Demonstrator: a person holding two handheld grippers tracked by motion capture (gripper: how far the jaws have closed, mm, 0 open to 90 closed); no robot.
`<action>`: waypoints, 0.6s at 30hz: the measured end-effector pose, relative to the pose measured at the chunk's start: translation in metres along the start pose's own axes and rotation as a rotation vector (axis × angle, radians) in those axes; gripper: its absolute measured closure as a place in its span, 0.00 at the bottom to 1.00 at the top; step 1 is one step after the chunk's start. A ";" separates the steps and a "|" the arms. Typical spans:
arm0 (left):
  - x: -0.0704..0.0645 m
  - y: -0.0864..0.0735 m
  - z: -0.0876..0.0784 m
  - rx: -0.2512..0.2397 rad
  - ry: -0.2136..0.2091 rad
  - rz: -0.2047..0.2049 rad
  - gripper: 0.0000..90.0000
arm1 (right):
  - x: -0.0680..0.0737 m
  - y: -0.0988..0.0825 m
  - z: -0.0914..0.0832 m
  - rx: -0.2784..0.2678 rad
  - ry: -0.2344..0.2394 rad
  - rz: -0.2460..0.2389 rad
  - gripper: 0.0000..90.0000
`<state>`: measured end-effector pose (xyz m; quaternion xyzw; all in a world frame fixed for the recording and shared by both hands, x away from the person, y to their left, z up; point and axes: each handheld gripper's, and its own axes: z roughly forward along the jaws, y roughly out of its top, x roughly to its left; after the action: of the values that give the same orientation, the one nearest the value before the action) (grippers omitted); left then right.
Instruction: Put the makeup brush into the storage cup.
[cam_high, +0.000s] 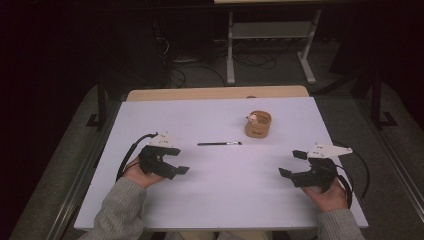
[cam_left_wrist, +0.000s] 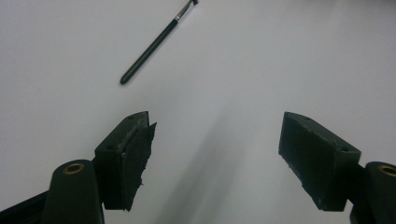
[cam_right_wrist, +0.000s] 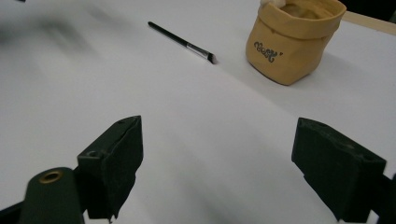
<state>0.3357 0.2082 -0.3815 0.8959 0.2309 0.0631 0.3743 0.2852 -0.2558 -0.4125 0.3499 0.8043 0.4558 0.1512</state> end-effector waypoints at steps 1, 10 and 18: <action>0.000 0.000 0.000 0.000 0.000 0.000 0.28 | 0.000 0.000 0.000 0.000 0.000 0.000 0.17; 0.022 0.032 0.015 0.060 -0.047 0.057 0.33 | 0.000 0.002 0.001 0.008 0.003 -0.015 0.17; 0.036 0.041 0.031 0.097 -0.079 0.049 0.34 | 0.000 0.004 -0.002 -0.013 0.011 -0.013 0.17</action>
<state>0.3916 0.1802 -0.3766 0.9202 0.1967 0.0254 0.3375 0.2857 -0.2561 -0.4083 0.3413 0.8044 0.4621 0.1517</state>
